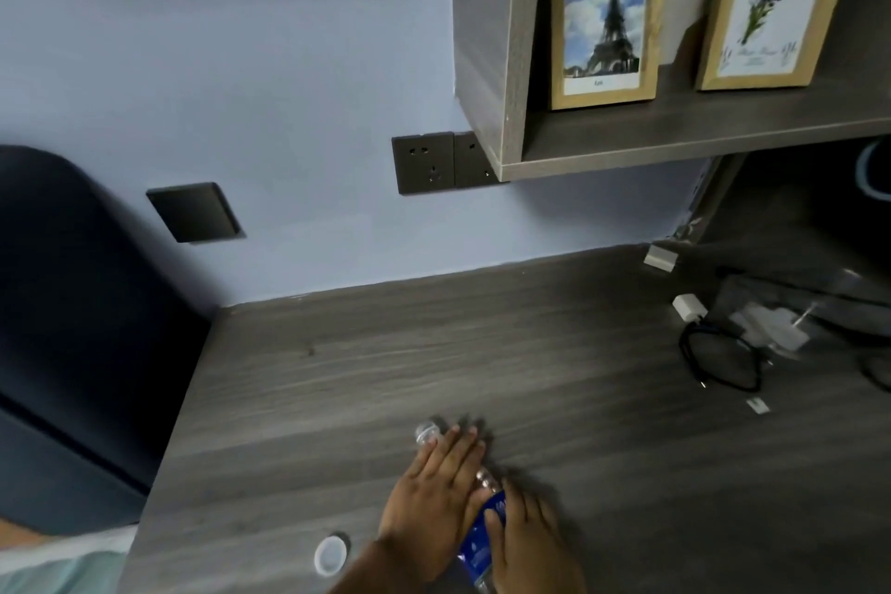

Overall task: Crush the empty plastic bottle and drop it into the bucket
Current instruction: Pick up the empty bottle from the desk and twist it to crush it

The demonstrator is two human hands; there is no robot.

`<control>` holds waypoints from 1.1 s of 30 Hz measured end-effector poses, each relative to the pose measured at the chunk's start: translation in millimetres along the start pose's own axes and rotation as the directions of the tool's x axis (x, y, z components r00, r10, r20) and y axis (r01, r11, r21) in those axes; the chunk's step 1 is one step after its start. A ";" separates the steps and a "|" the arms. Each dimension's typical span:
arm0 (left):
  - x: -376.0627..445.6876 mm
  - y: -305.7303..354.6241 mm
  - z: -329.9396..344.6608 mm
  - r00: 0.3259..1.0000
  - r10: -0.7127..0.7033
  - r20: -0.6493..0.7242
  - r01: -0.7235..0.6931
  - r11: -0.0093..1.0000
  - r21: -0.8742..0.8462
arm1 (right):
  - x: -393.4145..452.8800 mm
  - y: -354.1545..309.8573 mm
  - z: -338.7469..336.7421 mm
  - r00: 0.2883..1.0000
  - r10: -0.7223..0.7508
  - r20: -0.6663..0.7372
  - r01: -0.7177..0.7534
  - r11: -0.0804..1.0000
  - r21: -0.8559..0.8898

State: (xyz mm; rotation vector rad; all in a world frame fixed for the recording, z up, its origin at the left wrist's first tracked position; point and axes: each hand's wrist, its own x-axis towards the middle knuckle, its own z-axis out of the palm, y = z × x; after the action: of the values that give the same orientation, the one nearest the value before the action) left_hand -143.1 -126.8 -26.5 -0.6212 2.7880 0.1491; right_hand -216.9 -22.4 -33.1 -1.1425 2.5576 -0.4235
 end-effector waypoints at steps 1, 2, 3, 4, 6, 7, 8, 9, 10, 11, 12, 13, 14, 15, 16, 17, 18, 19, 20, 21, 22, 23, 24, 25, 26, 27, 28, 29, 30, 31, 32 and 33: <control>0.1 -0.2 1.7 1.000 0.008 0.000 -0.008 1.000 0.012 | -3.7 -0.2 -4.9 1.000 -0.017 0.012 0.017 1.000 -0.017; 0.9 0.2 -1.0 1.000 0.005 -0.016 -0.005 1.000 0.020 | -8.5 -0.5 -5.9 1.000 -0.020 -0.010 0.020 0.998 -0.059; 1.4 0.8 -6.6 0.999 0.011 -0.034 -0.011 1.000 0.018 | -10.7 -1.1 -0.1 0.992 -0.038 -0.120 0.028 0.996 -0.084; 2.6 0.0 -9.4 0.999 0.031 -0.036 -0.030 0.999 0.013 | -13.6 -4.4 2.3 0.977 -0.041 -0.210 0.032 0.998 -0.046; 11.6 -5.7 -6.3 0.995 0.070 -0.073 -0.067 0.997 0.034 | -10.0 -5.3 1.0 0.942 -0.083 -0.324 0.081 0.997 -0.021; 18.8 -6.4 -5.9 0.981 0.149 -0.126 -0.139 0.986 0.087 | -7.6 -5.7 0.3 0.943 -0.086 -0.322 0.077 0.996 -0.039; 23.0 -4.6 -9.8 0.971 0.200 -0.133 -0.193 0.979 0.058 | -6.2 -4.3 2.3 0.953 -0.088 -0.289 0.071 0.995 -0.069; 26.7 -3.6 -12.9 0.959 0.237 -0.155 -0.230 0.971 0.059 | -4.9 -2.6 5.5 0.959 -0.088 -0.268 0.069 0.994 -0.083; 31.7 -5.0 -12.6 0.946 0.264 -0.190 -0.250 0.963 0.097 | -3.6 -1.7 6.4 0.965 -0.095 -0.245 0.079 0.994 -0.071; 36.5 -6.9 -10.4 0.936 0.279 -0.214 -0.253 0.957 0.142 | -2.9 -1.3 7.0 0.965 -0.115 -0.236 0.106 0.993 -0.050; 39.2 -7.5 -13.3 0.940 0.265 -0.217 -0.231 0.958 0.170 | -2.2 1.2 10.3 0.958 -0.145 -0.249 0.142 0.989 -0.030; 41.6 -7.8 -10.4 0.934 0.286 -0.214 -0.257 0.954 0.153 | 0.2 5.8 15.2 0.948 -0.171 -0.267 0.172 0.985 -0.018; 44.0 -8.9 -4.1 0.926 0.319 -0.202 -0.296 0.945 0.136 | 1.6 9.3 20.3 0.935 -0.183 -0.305 0.187 0.982 -0.017; 45.2 -9.6 2.0 0.924 0.339 -0.177 -0.318 0.938 0.138 | 4.1 11.6 26.4 0.919 -0.188 -0.346 0.189 0.981 -0.033; 46.8 -9.9 11.0 0.920 0.355 -0.167 -0.337 0.933 0.127 | 7.9 14.3 32.7 0.910 -0.191 -0.367 0.182 0.981 -0.059; 45.9 -8.6 15.9 0.923 0.361 -0.133 -0.346 0.930 0.127 | 13.4 15.9 37.5 0.901 -0.191 -0.389 0.167 0.981 -0.097; 46.2 -8.3 22.6 0.923 0.370 -0.108 -0.355 0.925 0.133 | 17.9 17.9 42.9 0.889 -0.189 -0.417 0.148 0.981 -0.129; 45.3 -9.2 27.5 0.925 0.364 -0.112 -0.352 0.929 0.116 | 20.4 18.6 49.6 0.884 -0.180 -0.432 0.132 0.982 -0.138; 45.6 -10.6 33.5 0.909 0.390 -0.149 -0.374 0.919 0.128 | 21.4 17.3 53.4 0.884 -0.172 -0.434 0.120 0.982 -0.144; 45.2 -11.1 35.5 0.890 0.409 -0.202 -0.382 0.910 0.161 | 21.2 16.1 55.5 0.881 -0.165 -0.444 0.108 0.983 -0.150; 45.1 -11.4 36.0 0.879 0.418 -0.230 -0.382 0.905 0.185 | 20.0 14.0 56.5 0.872 -0.157 -0.463 0.098 0.984 -0.149; 45.3 -11.2 33.7 0.877 0.416 -0.241 -0.376 0.906 0.195 | 18.9 13.5 56.2 0.868 -0.148 -0.475 0.092 0.986 -0.141; 45.5 -11.5 31.3 0.873 0.415 -0.257 -0.369 0.905 0.210 | 18.9 14.0 54.8 0.864 -0.150 -0.480 0.095 0.986 -0.136; 45.3 -12.4 28.0 0.873 0.422 -0.246 -0.374 0.901 0.219 | 19.2 14.4 51.8 0.869 -0.160 -0.468 0.106 0.985 -0.139; 44.8 -13.1 24.5 0.866 0.442 -0.234 -0.390 0.890 0.238 | 17.9 14.9 48.8 0.877 -0.168 -0.449 0.112 0.983 -0.148; 44.7 -14.0 21.1 0.857 0.468 -0.217 -0.412 0.874 0.256 | 15.9 15.5 46.8 0.884 -0.178 -0.431 0.114 0.979 -0.171; 44.6 -15.2 19.4 0.844 0.497 -0.202 -0.437 0.855 0.278 | 13.2 16.9 46.4 0.891 -0.180 -0.418 0.103 0.974 -0.201; 43.9 -15.9 18.8 0.833 0.519 -0.194 -0.453 0.840 0.300 | 10.5 19.0 46.8 0.896 -0.169 -0.411 0.079 0.971 -0.227; 44.4 -16.3 19.0 0.827 0.529 -0.192 -0.457 0.831 0.318 | 9.3 21.6 46.7 0.899 -0.152 -0.411 0.050 0.967 -0.248; 45.3 -16.4 18.5 0.829 0.525 -0.190 -0.454 0.832 0.319 | 9.6 24.4 48.6 0.893 -0.138 -0.429 0.022 0.964 -0.266; 45.9 -15.8 16.7 0.841 0.510 -0.178 -0.445 0.841 0.309 | 9.0 25.7 51.9 0.888 -0.127 -0.441 -0.001 0.961 -0.278; 46.2 -15.4 17.2 0.845 0.503 -0.180 -0.438 0.845 0.307 | 8.1 25.1 53.3 0.891 -0.113 -0.440 -0.015 0.960 -0.279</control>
State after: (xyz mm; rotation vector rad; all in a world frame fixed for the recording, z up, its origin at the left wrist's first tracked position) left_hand -172.2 -156.5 -57.1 0.1400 3.0815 -0.2087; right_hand -217.8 -20.0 -92.5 -1.3379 3.0776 -0.3904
